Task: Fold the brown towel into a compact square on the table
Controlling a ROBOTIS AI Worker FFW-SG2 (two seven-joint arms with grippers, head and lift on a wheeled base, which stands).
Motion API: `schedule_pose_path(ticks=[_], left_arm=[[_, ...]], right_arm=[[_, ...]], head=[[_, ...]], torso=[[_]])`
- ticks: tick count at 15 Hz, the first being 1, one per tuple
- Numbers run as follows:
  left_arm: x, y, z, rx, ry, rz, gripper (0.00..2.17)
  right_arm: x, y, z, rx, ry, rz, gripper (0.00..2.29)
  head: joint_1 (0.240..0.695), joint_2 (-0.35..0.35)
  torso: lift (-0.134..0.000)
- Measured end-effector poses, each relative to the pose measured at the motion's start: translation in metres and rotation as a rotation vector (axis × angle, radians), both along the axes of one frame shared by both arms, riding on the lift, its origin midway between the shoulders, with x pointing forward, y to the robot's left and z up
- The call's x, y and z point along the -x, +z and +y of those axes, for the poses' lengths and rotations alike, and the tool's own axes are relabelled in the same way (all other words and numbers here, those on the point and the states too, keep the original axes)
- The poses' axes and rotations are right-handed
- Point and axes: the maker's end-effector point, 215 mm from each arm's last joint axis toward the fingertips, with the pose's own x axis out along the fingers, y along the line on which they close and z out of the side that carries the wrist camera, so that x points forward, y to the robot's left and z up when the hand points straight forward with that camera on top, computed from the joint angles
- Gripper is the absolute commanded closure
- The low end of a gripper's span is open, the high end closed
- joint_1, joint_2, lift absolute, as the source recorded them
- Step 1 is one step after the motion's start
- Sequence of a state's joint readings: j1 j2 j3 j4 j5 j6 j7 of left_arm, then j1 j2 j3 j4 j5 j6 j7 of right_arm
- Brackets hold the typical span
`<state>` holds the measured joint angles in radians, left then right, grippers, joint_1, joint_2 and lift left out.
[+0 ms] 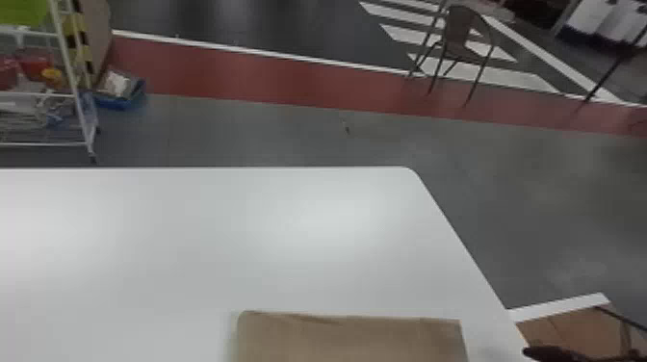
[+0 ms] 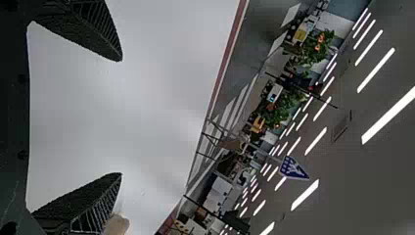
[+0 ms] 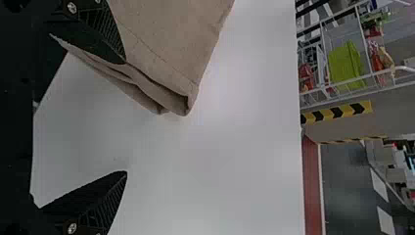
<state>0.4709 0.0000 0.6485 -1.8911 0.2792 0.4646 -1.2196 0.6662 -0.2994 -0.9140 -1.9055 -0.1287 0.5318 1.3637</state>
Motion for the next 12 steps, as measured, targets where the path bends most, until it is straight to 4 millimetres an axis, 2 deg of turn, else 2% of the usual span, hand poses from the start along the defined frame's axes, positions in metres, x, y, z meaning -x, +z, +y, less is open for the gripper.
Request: schedule_pose_path(ticks=[2,3,5,9,12], left_arm=[[0.0,-0.002,0.001,0.002,0.003,0.001,0.03],[0.0,-0.003,0.002,0.003,0.005,0.0,0.03],[0.001,-0.003,0.004,0.003,0.008,-0.001,0.03],[0.001,-0.003,0.01,-0.002,0.019,-0.01,0.03],[0.002,-0.003,0.012,-0.002,0.022,-0.011,0.03]], right_arm=[[0.004,-0.015,0.026,-0.085,-0.018,0.052,0.1],[0.004,-0.018,0.037,-0.109,-0.017,0.062,0.1],[0.003,-0.022,0.055,-0.134,-0.006,0.082,0.11],[0.002,-0.032,0.069,-0.115,0.019,0.124,0.11],[0.001,-0.042,0.075,-0.104,0.026,0.168,0.25]], head=[[0.695,-0.338],[0.695,-0.293],[0.695,-0.255],[0.695,-0.205],[0.695,-0.189]], torso=[[-0.122],[-0.122],[-0.122],[-0.122],[-0.122]])
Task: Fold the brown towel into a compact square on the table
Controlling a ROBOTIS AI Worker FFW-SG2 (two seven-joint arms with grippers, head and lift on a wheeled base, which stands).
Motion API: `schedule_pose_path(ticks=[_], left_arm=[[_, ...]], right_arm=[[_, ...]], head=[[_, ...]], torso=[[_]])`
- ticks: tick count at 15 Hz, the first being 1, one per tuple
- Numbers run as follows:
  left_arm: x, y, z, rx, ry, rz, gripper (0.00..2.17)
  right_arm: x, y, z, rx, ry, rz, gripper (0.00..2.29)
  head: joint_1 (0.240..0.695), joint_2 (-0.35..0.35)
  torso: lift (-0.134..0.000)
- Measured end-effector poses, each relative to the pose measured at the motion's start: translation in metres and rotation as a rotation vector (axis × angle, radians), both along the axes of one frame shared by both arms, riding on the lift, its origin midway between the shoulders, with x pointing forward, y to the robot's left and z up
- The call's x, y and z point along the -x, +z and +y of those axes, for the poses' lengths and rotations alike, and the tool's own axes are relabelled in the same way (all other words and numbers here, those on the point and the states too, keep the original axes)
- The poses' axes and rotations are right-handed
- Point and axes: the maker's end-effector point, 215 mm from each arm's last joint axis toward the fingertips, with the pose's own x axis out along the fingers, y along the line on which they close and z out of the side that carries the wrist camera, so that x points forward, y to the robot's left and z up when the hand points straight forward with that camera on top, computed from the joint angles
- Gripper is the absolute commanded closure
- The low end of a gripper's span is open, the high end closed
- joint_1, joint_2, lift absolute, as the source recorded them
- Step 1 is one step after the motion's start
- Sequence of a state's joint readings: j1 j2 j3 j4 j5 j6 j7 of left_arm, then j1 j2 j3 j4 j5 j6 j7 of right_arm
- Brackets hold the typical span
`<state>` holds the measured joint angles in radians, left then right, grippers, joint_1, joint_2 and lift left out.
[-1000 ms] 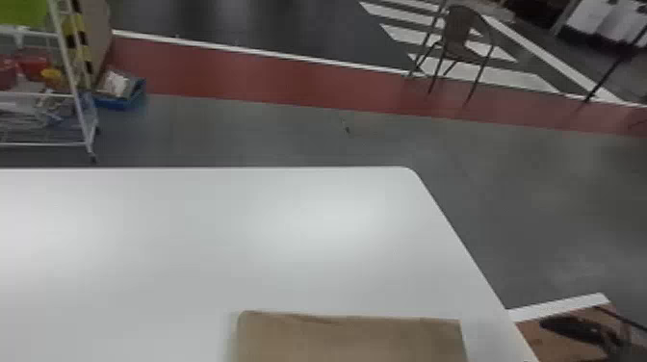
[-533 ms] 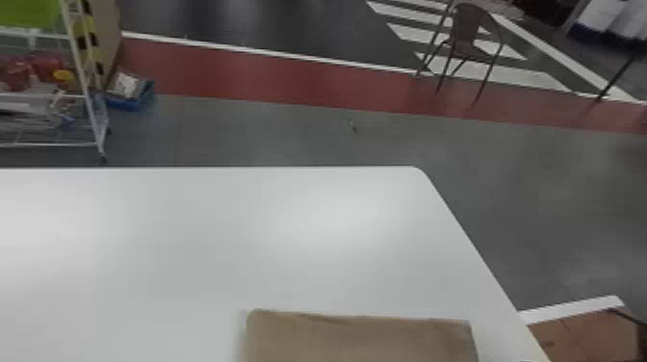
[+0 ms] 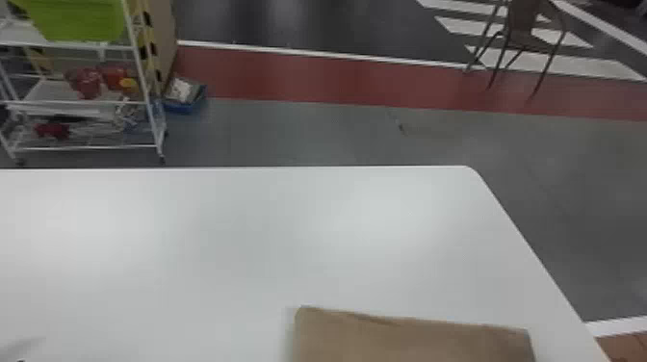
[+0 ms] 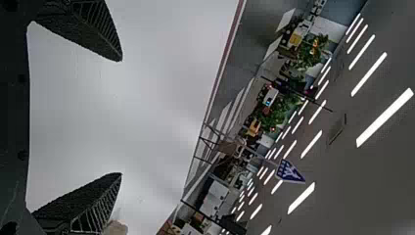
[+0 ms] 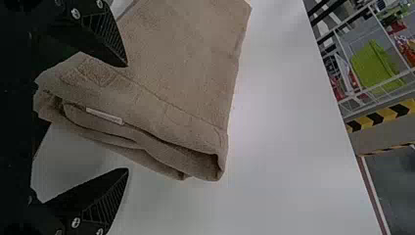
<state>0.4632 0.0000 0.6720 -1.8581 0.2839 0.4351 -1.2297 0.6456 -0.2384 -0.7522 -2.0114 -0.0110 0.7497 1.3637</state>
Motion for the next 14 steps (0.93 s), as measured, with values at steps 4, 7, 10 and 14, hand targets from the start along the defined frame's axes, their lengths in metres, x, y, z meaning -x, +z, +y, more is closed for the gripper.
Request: schedule_pose_path(ticks=[4,7,10,14], left_arm=[[0.001,-0.001,0.002,0.003,0.003,0.002,0.03],[0.002,-0.002,0.002,0.003,0.003,0.002,0.03],[0.001,-0.001,0.002,0.004,0.003,0.001,0.03],[0.002,-0.001,0.002,0.008,0.0,-0.002,0.03]], right_arm=[[-0.002,-0.006,0.001,0.008,-0.001,0.035,1.17],[-0.004,-0.005,0.001,0.008,0.002,0.03,1.72],[-0.007,-0.002,0.0,0.002,-0.002,0.015,2.11],[-0.022,0.008,-0.018,-0.009,-0.057,-0.026,2.11]], head=[[0.695,-0.18],[0.695,-0.178],[0.695,-0.179],[0.695,-0.204]], torso=[[-0.122],[-0.122],[-0.122],[-0.122]])
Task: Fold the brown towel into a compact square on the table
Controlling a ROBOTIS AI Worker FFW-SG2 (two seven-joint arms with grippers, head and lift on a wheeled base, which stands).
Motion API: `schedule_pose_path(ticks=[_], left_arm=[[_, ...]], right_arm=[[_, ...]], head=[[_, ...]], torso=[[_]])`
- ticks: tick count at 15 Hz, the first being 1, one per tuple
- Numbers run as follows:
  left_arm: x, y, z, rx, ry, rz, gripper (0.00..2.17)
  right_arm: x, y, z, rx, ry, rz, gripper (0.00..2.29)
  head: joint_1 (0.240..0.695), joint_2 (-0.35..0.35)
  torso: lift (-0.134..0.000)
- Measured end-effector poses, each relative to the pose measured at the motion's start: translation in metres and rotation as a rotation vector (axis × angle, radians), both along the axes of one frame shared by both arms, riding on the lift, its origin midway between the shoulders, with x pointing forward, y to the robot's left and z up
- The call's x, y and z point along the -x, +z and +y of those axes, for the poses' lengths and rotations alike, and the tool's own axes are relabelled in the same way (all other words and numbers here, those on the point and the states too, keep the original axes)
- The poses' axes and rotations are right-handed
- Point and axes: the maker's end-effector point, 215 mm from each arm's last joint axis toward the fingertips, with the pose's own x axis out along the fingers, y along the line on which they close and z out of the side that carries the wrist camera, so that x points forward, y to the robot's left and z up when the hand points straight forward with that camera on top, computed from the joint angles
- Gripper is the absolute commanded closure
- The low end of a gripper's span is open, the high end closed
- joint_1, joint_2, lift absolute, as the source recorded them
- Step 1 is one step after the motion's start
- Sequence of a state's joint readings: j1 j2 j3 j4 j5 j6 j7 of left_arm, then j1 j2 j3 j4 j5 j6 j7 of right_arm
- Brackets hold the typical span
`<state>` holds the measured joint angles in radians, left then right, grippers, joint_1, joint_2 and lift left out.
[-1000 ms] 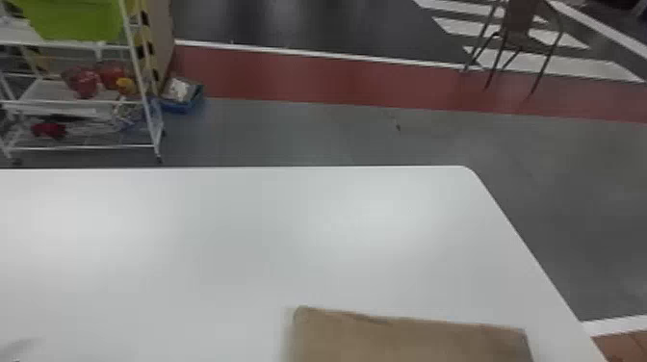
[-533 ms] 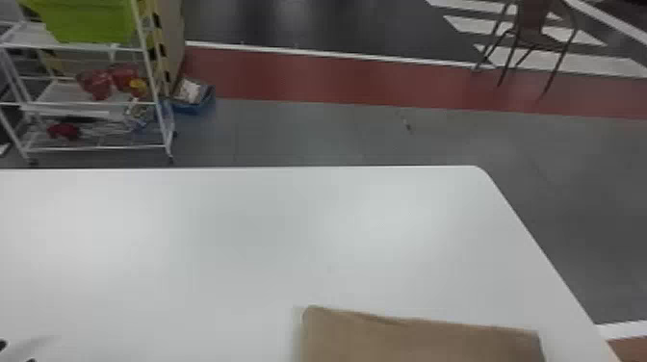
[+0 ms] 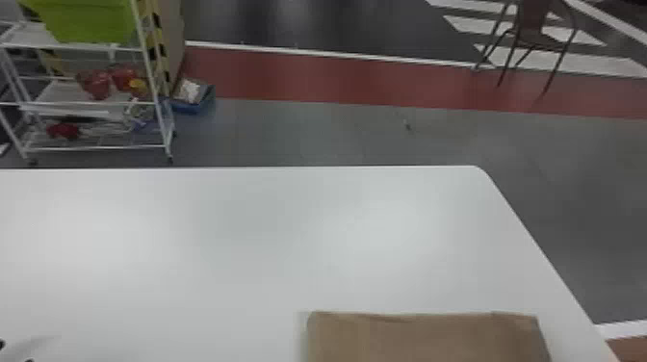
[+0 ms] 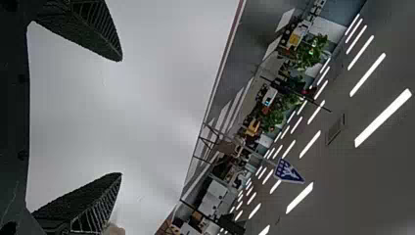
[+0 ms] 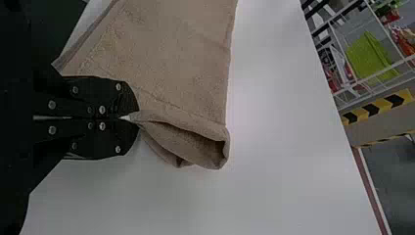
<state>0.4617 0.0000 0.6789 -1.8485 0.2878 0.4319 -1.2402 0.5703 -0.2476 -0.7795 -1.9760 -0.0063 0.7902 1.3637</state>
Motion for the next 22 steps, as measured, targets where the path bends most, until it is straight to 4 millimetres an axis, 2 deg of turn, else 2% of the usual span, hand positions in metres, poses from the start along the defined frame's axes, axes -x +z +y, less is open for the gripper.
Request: schedule_pose_path(ticks=[3,5,7,9,10,12,14,16,18,19,20,21,22], left_arm=[[-0.001,0.002,0.002,-0.01,0.005,-0.01,0.03],[-0.004,0.004,0.005,-0.027,0.016,-0.024,0.03],[-0.007,0.009,0.007,-0.044,0.024,-0.047,0.03],[-0.009,0.011,0.006,-0.05,0.023,-0.059,0.03],[-0.009,0.012,0.005,-0.049,0.02,-0.061,0.03],[-0.007,0.011,0.006,-0.046,0.017,-0.061,0.03],[-0.004,0.011,0.012,-0.042,0.028,-0.062,0.03],[-0.002,0.011,0.019,-0.039,0.043,-0.061,0.03],[-0.001,0.01,0.021,-0.037,0.048,-0.06,0.03],[-0.002,0.01,0.022,-0.036,0.049,-0.061,0.03],[-0.003,0.01,0.022,-0.035,0.05,-0.062,0.03],[-0.004,0.01,0.022,-0.033,0.051,-0.063,0.03],[-0.005,0.01,0.022,-0.032,0.052,-0.063,0.03]], right_arm=[[-0.023,0.034,-0.025,-0.034,-0.093,-0.066,2.11],[-0.04,0.065,-0.016,-0.074,-0.118,-0.095,2.11],[-0.055,0.086,0.013,-0.117,-0.105,-0.106,2.11],[-0.065,0.096,0.061,-0.159,-0.047,-0.1,2.11],[-0.068,0.097,0.083,-0.172,-0.017,-0.092,2.11],[-0.072,0.093,0.13,-0.183,0.054,-0.067,2.11],[-0.07,0.084,0.167,-0.171,0.12,-0.031,2.09],[-0.065,0.074,0.183,-0.155,0.15,-0.004,2.09],[-0.06,0.067,0.187,-0.146,0.162,0.016,2.09],[-0.057,0.065,0.188,-0.141,0.166,0.025,2.0],[-0.054,0.061,0.19,-0.134,0.172,0.036,1.44],[-0.051,0.057,0.193,-0.124,0.18,0.047,0.22],[-0.049,0.053,0.197,-0.117,0.188,0.06,0.0]], head=[[0.695,-0.244],[0.695,-0.222],[0.695,-0.167],[0.695,-0.099],[0.695,-0.02],[0.695,0.056],[0.695,0.124],[0.695,0.193],[0.695,0.207],[0.695,0.209],[0.695,0.216],[0.695,0.222],[0.695,0.229]], torso=[[-0.122],[-0.122],[-0.122],[-0.122],[-0.122],[-0.122],[-0.122],[-0.122],[-0.122],[-0.122],[-0.122],[-0.122],[-0.122]])
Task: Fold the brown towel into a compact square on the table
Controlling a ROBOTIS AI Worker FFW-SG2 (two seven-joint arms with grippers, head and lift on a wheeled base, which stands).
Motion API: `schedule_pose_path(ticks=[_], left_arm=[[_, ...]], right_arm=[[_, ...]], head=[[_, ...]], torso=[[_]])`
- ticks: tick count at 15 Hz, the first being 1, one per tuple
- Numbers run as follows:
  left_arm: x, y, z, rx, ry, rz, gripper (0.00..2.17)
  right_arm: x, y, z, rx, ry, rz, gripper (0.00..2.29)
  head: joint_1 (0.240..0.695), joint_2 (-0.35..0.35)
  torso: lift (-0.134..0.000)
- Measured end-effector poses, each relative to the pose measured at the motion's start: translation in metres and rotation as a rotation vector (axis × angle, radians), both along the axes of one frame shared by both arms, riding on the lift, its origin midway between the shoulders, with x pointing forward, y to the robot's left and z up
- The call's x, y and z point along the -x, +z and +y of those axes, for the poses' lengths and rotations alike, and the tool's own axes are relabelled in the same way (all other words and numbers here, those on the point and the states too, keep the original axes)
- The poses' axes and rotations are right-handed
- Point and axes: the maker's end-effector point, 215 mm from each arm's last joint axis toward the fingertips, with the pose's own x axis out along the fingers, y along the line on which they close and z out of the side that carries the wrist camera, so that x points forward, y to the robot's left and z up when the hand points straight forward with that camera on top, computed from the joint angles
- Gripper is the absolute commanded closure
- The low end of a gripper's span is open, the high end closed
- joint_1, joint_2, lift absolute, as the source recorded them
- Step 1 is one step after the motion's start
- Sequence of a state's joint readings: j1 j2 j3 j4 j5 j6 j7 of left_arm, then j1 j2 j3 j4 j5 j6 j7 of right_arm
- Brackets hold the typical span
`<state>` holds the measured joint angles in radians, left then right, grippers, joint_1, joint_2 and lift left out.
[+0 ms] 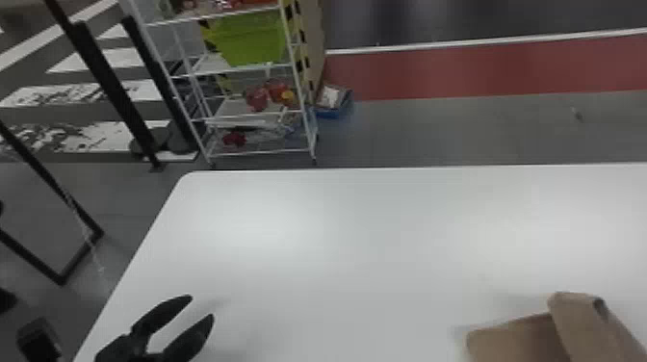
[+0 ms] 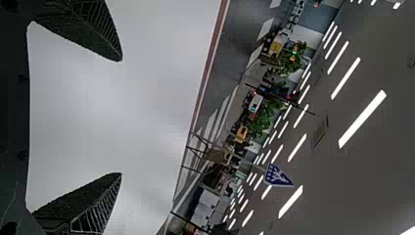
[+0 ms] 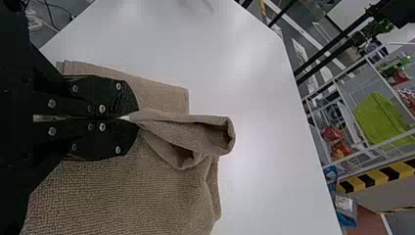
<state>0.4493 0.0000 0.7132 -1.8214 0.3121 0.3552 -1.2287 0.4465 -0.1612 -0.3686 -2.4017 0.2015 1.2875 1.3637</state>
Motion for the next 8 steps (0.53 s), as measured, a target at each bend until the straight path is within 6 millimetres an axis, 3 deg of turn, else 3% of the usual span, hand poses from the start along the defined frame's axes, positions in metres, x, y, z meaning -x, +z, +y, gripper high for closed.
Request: schedule_pose_path(ticks=[6,8], left_arm=[[0.0,-0.003,0.0,0.005,-0.001,0.004,0.03],[0.0,-0.004,-0.001,0.005,-0.001,0.007,0.03]], right_arm=[[0.009,0.007,0.017,-0.059,0.014,0.018,0.07],[0.013,0.015,0.008,-0.047,0.006,-0.001,0.38]], head=[[0.695,0.266],[0.695,0.258]], torso=[[-0.122],[-0.122]])
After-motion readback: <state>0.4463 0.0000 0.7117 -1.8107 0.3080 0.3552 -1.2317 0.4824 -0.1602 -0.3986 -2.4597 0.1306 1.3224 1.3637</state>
